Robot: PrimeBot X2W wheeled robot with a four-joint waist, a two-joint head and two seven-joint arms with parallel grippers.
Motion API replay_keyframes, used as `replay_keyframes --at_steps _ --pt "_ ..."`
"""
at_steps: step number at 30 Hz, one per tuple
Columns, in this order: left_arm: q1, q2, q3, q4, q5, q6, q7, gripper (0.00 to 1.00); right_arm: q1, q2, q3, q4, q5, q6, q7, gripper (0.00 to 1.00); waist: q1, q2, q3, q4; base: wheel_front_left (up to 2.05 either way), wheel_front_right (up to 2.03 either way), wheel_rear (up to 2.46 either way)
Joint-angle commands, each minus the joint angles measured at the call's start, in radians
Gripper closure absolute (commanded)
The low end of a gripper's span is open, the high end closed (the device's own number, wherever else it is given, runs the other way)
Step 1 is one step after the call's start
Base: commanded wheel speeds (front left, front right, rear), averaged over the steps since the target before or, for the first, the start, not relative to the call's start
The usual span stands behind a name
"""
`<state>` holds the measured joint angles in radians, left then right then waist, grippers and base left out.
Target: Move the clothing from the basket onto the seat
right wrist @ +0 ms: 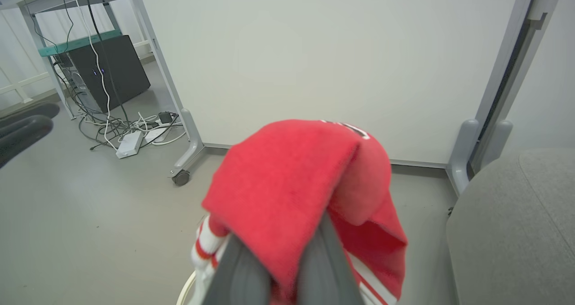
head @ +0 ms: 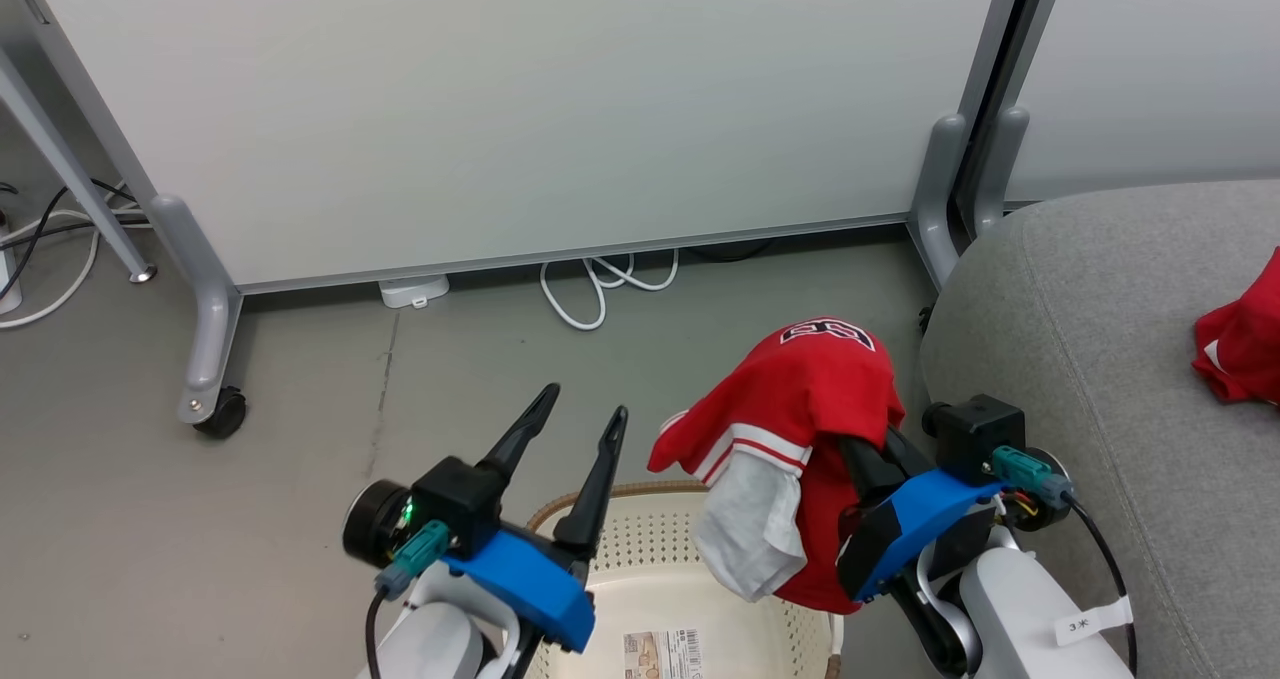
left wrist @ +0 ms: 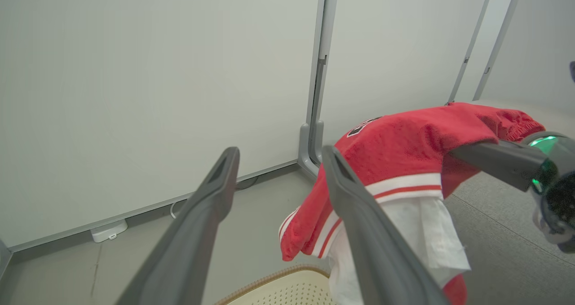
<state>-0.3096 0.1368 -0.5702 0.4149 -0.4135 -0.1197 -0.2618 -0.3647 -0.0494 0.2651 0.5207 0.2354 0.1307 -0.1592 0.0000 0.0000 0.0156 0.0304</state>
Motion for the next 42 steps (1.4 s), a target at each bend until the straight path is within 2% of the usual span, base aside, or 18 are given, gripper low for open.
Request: replay_keyframes --at_steps 1,7,13,28,34,42 --pt "0.023 0.005 0.014 -0.006 0.009 -0.006 -0.005 0.0 0.008 -0.002 -0.003 -0.007 -0.001 0.0 0.003 1.0 0.0 0.0 -0.002 0.0 0.0 0.0 0.0" --pt "0.081 0.0 0.086 -0.02 0.049 -0.01 -0.005 0.0 0.022 -0.002 -0.016 -0.019 -0.006 0.0 0.009 1.0 0.0 0.0 -0.005 0.001 0.0 0.0 0.0" --pt "0.104 -0.013 0.118 -0.024 0.073 -0.01 -0.005 0.0 0.034 -0.002 -0.025 -0.034 -0.011 0.0 0.016 1.0 0.0 0.0 -0.003 0.0 0.0 0.0 0.0" --pt "0.094 -0.026 0.103 -0.022 0.064 -0.012 -0.005 0.0 0.033 -0.002 -0.023 -0.05 -0.004 0.0 0.027 1.0 0.0 0.0 0.012 -0.025 0.0 0.0 0.0" --pt "0.099 -0.021 0.105 -0.02 0.062 -0.012 -0.005 0.0 0.025 -0.002 -0.023 -0.049 -0.001 0.0 0.023 1.0 0.0 0.0 0.018 -0.067 0.0 0.0 0.0" --pt "0.089 -0.02 0.112 -0.023 0.064 -0.012 -0.005 0.0 0.014 -0.002 -0.023 -0.044 0.003 0.0 0.02 1.0 0.0 0.0 0.035 -0.175 0.0 0.0 0.0"
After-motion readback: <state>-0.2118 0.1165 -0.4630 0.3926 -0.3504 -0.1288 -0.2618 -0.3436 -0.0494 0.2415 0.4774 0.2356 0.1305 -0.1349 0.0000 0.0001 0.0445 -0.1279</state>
